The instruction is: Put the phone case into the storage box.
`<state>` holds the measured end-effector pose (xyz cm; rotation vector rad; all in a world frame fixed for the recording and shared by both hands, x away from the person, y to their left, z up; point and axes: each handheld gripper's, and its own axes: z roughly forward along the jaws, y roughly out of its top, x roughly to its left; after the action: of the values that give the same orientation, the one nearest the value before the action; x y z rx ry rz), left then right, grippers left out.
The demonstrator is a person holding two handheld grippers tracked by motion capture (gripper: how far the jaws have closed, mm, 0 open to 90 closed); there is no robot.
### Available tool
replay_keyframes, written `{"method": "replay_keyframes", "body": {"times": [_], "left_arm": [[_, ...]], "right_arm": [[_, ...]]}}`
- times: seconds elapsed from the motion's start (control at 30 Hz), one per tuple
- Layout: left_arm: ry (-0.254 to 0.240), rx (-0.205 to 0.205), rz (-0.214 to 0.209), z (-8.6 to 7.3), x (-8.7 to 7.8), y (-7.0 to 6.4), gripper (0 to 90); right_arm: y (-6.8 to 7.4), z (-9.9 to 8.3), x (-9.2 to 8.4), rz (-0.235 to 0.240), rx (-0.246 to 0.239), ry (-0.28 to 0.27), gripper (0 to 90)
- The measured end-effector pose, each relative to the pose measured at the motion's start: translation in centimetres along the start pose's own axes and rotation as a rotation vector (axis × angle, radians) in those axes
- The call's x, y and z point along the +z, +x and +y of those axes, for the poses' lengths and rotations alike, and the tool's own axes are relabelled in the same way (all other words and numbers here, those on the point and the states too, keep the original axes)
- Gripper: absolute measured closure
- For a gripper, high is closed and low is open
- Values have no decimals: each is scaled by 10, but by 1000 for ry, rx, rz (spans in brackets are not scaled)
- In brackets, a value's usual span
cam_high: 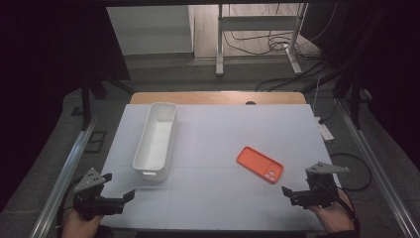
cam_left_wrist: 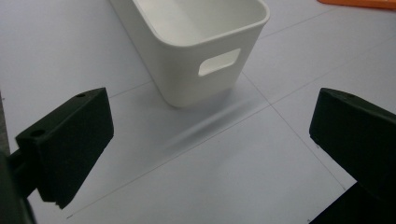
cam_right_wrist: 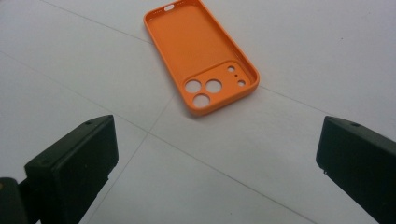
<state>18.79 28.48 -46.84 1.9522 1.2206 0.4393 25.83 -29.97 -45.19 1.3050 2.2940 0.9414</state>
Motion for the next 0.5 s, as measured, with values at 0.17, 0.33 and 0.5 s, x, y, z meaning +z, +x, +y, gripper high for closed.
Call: {"method": "replay_keyframes", "body": {"times": [0.17, 0.33, 0.5], "left_arm": [[3, -5, -7, 0, 0, 1, 4], [5, -7, -11, 0, 0, 1, 5], [6, -7, -12, 0, 1, 1, 5]], "right_arm": [[0, 5, 5, 8, -8, 7, 0], [0, 9, 9, 13, -8, 8, 0], [0, 13, 13, 25, -15, 10, 0]]}}
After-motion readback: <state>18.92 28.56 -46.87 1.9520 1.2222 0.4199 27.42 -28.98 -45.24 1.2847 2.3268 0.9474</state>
